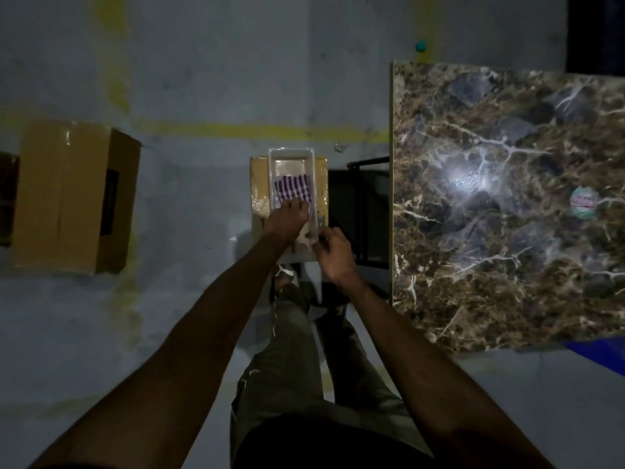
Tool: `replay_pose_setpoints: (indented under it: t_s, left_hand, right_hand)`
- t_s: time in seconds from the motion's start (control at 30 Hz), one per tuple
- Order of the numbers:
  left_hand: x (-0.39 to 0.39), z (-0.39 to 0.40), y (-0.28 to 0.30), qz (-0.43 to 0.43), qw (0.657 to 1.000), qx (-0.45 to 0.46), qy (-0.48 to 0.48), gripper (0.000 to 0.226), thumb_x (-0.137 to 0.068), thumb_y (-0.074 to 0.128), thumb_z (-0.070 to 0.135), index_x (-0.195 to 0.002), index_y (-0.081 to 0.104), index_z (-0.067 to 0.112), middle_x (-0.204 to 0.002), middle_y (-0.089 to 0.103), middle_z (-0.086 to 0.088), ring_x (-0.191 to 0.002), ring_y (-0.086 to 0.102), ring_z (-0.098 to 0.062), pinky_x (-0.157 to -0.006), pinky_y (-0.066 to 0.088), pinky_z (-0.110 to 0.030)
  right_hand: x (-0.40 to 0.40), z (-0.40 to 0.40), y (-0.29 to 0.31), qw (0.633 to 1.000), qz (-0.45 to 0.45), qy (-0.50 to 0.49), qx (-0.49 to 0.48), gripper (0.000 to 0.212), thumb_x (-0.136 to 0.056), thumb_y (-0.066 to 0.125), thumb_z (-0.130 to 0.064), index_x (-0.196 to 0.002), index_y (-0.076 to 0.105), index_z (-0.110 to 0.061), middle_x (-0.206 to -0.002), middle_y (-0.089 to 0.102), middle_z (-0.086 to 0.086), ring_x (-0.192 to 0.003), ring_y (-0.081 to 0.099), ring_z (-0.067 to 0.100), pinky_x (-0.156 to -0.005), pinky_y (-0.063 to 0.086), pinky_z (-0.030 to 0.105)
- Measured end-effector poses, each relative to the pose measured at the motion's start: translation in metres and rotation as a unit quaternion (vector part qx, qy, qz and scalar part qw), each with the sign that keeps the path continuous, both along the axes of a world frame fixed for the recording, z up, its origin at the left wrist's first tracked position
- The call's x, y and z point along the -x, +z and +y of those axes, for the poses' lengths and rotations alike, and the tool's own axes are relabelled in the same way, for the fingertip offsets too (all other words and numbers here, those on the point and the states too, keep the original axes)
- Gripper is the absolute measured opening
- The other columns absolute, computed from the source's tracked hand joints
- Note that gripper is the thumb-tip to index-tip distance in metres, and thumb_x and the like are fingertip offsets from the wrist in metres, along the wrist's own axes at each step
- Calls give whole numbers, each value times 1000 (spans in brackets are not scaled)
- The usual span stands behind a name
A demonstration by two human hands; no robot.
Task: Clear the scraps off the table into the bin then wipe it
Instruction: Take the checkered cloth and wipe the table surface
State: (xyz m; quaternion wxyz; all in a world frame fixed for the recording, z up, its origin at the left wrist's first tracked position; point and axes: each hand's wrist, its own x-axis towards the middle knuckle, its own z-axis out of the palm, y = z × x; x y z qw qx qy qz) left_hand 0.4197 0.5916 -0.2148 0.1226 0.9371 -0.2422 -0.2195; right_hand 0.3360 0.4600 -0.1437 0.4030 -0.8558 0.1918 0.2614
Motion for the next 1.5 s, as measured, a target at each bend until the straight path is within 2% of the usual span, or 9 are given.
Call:
replay_pose_setpoints:
  t_s: [0.1,0.27,0.4,0.57,0.73,0.9,1.03,1.27,1.5]
  left_hand:
    - [7,4,33,16,973,164,161,31,-97,58,5,-127,59,-2,-113,66,-24,-97,65,-35,-80,56,-42]
    - [31,19,120,154,780,406,450,25,-96,62,4,-120,69,3,-108,74,-6,-98,71,-26,-84,55,-29]
    - [74,19,195,206,606,566,520,34,-94,62,-2,-128,65,0,-121,72,-21,-107,71,-31,-95,57,-42]
    - [143,-8,259,208,519,641,526,53,-90,60,-6,-139,59,13,-131,68,-18,-116,67,-38,-88,60,-41]
    - [228,-46,297,145,611,590,508,59,-88,59,-12,-131,61,27,-128,68,-16,-102,70,-29,-74,60,-33]
    - [298,-62,308,-20,764,477,433,69,-87,70,-2,-146,46,23,-139,51,2,-124,55,-2,-98,51,-16]
    - [329,-71,324,-65,806,440,390,56,-99,67,15,-149,47,30,-144,47,7,-126,53,-2,-99,50,-18]
    - [354,-85,360,73,733,541,406,31,-108,52,27,-138,58,23,-128,67,8,-111,65,6,-89,51,-11]
    - [406,-84,365,158,652,595,443,43,-111,40,36,-143,58,14,-137,66,-5,-121,64,-7,-94,55,-21]
  right_hand:
    - [3,0,28,999,-37,-13,-24,22,-100,63,-12,-121,69,-10,-118,57,5,-111,62,24,-96,54,38]
    - [19,-5,75,990,-29,-101,-94,17,-101,62,-19,-115,72,-15,-118,66,4,-109,67,25,-99,55,47]
    - [38,-3,126,950,9,-207,-235,29,-109,50,-37,-114,70,-16,-110,74,5,-105,70,27,-81,56,35]
    - [75,-7,182,841,0,-296,-454,41,-108,47,-43,-132,67,-16,-125,75,9,-115,71,30,-90,58,45]
    - [128,-34,214,863,-122,-264,-412,25,-102,64,-21,-123,72,-11,-116,77,10,-108,73,32,-99,57,49]
    - [184,-58,247,875,-192,-222,-386,23,-101,67,-15,-124,71,-11,-113,79,6,-104,75,27,-92,60,42]
    - [222,-65,261,883,-223,-176,-374,20,-102,67,-14,-121,72,-14,-110,79,3,-103,76,24,-90,61,41]
    - [277,-61,282,904,-291,-92,-300,40,-108,46,-45,-128,73,-21,-120,76,-4,-113,70,8,-95,57,28]
    - [326,-51,284,914,-362,-66,-168,20,-106,61,-23,-124,69,-18,-119,67,-4,-108,65,2,-89,56,25]
